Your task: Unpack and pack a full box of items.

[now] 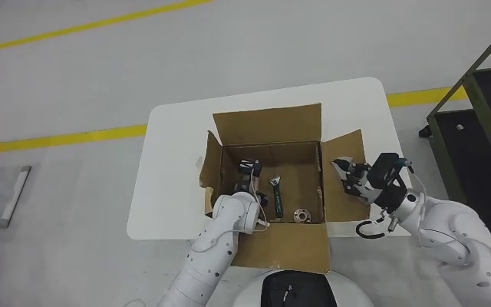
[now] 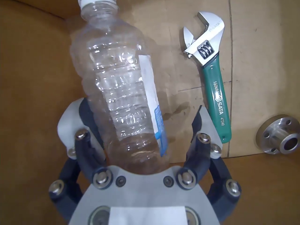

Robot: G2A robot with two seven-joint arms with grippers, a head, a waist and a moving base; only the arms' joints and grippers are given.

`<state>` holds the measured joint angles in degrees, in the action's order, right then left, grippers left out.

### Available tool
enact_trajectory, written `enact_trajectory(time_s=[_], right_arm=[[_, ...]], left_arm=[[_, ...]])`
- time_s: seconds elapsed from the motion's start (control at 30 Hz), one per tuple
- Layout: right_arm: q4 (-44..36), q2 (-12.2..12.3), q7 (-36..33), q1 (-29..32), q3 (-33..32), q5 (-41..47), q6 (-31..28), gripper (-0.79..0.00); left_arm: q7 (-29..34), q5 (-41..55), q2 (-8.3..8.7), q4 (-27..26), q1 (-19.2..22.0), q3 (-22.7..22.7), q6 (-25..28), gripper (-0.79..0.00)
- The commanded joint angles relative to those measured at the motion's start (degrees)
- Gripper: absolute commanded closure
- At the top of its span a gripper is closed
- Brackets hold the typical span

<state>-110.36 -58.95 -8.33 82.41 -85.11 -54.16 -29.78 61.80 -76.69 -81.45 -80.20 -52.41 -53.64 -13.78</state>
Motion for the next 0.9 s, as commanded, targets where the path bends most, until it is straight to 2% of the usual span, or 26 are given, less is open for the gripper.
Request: enact_trajectory(time_s=[0.0,0.07,0.1,0.23,0.33,0.37,0.43,0.47,0.5,0.53,0.6,0.67,0.77,0.87], right_arm=[[-0.7,0.1,-0.1,0.7,-2.3,1.0,0.9,-0.785],[-1.7,0.3,-0.2,1.9,-5.2,2.9,1.5,-0.785],[-2.2,0.4,-0.6,2.6,-6.8,3.6,1.9,-0.785],[-3.1,0.6,-3.8,5.8,-12.4,8.7,3.6,-0.785],[-4.0,0.8,-10.6,7.4,-14.4,14.7,5.5,-0.776],[-4.3,0.9,-12.5,7.5,-14.5,16.3,5.3,-0.677],[-4.0,1.0,-15.7,7.4,-13.9,18.6,5.0,-0.582],[-3.5,1.0,-16.8,7.1,-13.4,20.2,5.0,-0.465],[-3.1,1.0,-18.1,6.8,-12.8,21.4,4.8,-0.382],[-2.5,1.0,-18.8,6.3,-12.2,22.6,4.7,-0.366],[-1.2,1.0,-20.9,5.3,-10.7,23.7,4.6,-0.246],[0.2,1.0,-22.5,4.3,-9.3,23.9,4.9,-0.046],[1.4,1.0,-23.6,2.8,-7.8,21.7,6.2,0.000],[2.4,0.9,-23.2,2.2,-6.6,21.3,6.1,0.000]], left_arm=[[-0.1,-0.2,-0.08,0.1,-0.1,-0.2,-0.2,-0.237],[-0.3,-0.4,-0.11,-0.2,-0.2,-0.6,-0.3,-0.058],[-0.3,-0.4,-0.11,-0.3,-0.3,-0.8,-0.2,-0.018],[-0.9,-0.2,-0.03,-1.7,-1.2,-2.2,-0.6,0.000],[-0.8,-0.3,0.09,-3.9,-2.1,-3.2,-0.7,0.000],[-0.7,-0.1,0.14,-5.1,-2.5,-3.6,-0.6,0.000],[-0.6,-0.7,0.33,-7.8,-3.5,-4.3,-0.3,0.000],[-0.5,-0.6,0.40,-9.4,-4.2,-4.8,-0.3,0.000],[-0.3,-0.5,0.49,-11.1,-4.8,-5.2,-0.1,0.000],[-0.1,-0.5,0.60,-12.9,-5.5,-5.6,0.2,0.000],[0.3,-1.0,0.84,-16.4,-6.8,-6.6,0.5,0.000],[0.5,-1.0,1.03,-19.8,-8.2,-7.5,0.9,0.000],[0.7,-4.7,1.49,-23.7,-10.2,-8.5,1.9,0.000],[1.2,-4.5,1.72,-27.6,-11.9,-10.3,1.7,0.000]])
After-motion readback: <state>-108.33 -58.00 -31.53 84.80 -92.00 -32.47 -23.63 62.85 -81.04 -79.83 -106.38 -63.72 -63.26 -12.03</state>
